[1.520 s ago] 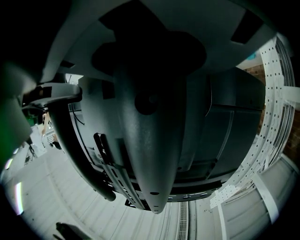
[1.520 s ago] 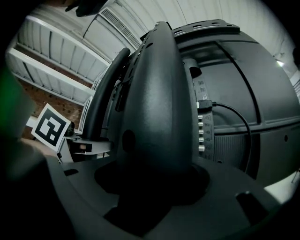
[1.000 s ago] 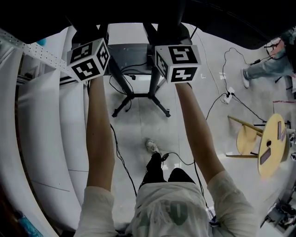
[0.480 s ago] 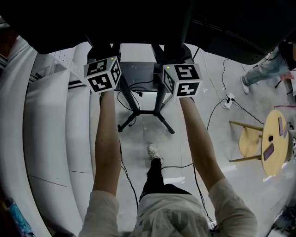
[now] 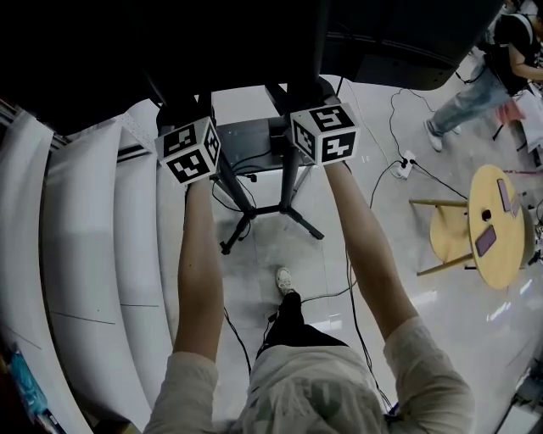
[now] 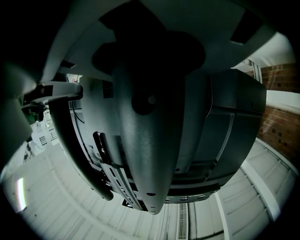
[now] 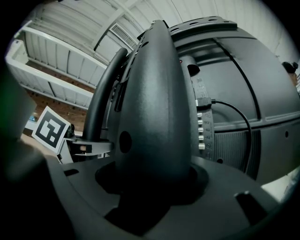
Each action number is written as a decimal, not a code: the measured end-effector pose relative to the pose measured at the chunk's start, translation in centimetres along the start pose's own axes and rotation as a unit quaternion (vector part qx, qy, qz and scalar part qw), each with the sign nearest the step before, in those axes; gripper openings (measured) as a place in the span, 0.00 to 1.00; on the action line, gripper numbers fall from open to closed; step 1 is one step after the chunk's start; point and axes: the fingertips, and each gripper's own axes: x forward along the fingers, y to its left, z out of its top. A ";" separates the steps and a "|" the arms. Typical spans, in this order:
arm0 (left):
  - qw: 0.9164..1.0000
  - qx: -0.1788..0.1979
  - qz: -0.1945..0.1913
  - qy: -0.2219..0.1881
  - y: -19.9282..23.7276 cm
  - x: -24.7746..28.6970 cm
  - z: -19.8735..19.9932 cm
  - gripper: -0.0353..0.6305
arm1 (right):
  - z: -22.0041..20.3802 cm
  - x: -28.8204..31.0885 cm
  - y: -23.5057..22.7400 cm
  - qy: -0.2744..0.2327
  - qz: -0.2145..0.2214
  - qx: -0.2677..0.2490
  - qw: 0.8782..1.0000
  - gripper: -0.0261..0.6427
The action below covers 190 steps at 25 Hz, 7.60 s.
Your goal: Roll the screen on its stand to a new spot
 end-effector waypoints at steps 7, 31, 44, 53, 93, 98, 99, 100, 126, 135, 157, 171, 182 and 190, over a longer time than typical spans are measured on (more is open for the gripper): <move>1.000 -0.002 0.020 -0.019 -3.4 -6.0 -0.1 0.38 | -0.3 -5.8 0.8 -0.007 0.020 0.003 1.000 0.36; 0.998 -0.006 0.059 -0.010 -10.9 -28.2 -0.2 0.38 | -0.2 -26.0 9.6 -0.005 0.070 0.004 0.998 0.36; 0.999 -0.006 0.041 -0.005 -10.5 -37.4 0.0 0.38 | 0.1 -33.1 16.4 0.000 0.057 0.004 0.998 0.36; 0.999 -0.005 0.037 -0.011 -10.6 -41.5 -0.1 0.38 | 0.1 -36.4 19.1 -0.006 0.052 0.007 0.999 0.36; 0.997 -0.012 0.069 -0.010 -16.1 -78.5 -0.3 0.38 | 0.2 -66.2 39.2 -0.005 0.100 0.010 0.995 0.36; 0.998 -0.006 0.059 -0.014 -16.7 -81.8 0.6 0.38 | 1.0 -69.5 41.2 -0.017 0.088 0.013 0.996 0.36; 0.998 -0.006 0.058 -0.016 -16.6 -82.7 0.7 0.38 | 1.2 -70.1 41.8 -0.018 0.088 0.012 0.996 0.36; 0.998 -0.007 0.058 -0.017 -16.6 -83.6 0.7 0.38 | 1.3 -70.8 42.5 -0.020 0.089 0.011 0.996 0.36; 0.997 -0.010 0.079 -0.023 -23.5 -105.1 0.8 0.38 | 2.0 -91.1 51.5 -0.042 0.114 0.014 0.993 0.36; 0.997 -0.009 0.072 -0.021 -24.4 -108.7 1.4 0.38 | 2.7 -94.8 53.3 -0.045 0.107 0.014 0.993 0.36; 0.997 -0.008 0.070 -0.027 -25.0 -116.0 1.2 0.38 | 3.3 -101.0 58.3 -0.052 0.106 0.008 0.993 0.36; 0.997 -0.009 0.074 -0.026 -25.0 -116.6 1.4 0.38 | 3.5 -101.4 58.6 -0.046 0.110 0.008 0.993 0.36; 0.992 0.010 0.123 -0.028 -24.5 -117.0 1.4 0.38 | 3.4 -101.4 59.1 -0.036 0.149 0.014 0.988 0.36; 0.964 0.088 0.238 -0.079 -24.7 -121.2 8.1 0.48 | 10.0 -103.8 58.3 -0.073 0.190 0.048 0.978 0.44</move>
